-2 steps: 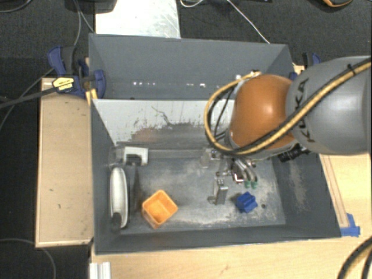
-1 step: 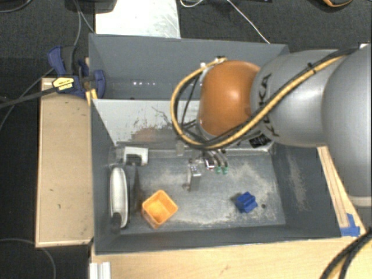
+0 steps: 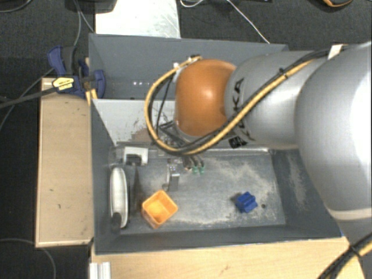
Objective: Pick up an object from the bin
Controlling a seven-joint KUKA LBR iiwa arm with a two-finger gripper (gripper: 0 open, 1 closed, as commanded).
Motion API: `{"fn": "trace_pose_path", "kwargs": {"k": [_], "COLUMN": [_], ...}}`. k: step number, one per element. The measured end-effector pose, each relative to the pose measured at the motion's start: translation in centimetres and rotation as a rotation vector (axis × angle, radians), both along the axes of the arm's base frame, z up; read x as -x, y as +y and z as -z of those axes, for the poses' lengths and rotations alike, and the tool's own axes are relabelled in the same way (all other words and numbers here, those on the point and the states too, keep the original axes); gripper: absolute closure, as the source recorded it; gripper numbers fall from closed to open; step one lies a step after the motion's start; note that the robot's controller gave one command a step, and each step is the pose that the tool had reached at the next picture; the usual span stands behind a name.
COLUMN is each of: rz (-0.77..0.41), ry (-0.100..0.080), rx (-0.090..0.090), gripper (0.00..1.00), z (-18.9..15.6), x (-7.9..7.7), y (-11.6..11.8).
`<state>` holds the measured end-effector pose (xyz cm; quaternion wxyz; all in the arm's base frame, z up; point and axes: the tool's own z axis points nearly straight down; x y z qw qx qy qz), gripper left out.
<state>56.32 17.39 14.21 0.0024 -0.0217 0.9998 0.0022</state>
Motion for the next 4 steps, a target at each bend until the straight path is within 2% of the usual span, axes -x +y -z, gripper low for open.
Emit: {"fn": "trace_pose_path", "kwargs": {"k": [1,2,3,4], "rz": [-0.254,-0.149,-0.249,-0.385], "ry": [-0.009,-0.013,-0.009,-0.017], "rx": [0.003,0.005,0.002,0.011], "gripper": [0.0,0.0,0.0,1.0], "z": [4.0,5.4,6.6,7.1], "x": [1.1,5.7,6.1,8.1], "y": [0.9,3.5,4.6,5.2]}}
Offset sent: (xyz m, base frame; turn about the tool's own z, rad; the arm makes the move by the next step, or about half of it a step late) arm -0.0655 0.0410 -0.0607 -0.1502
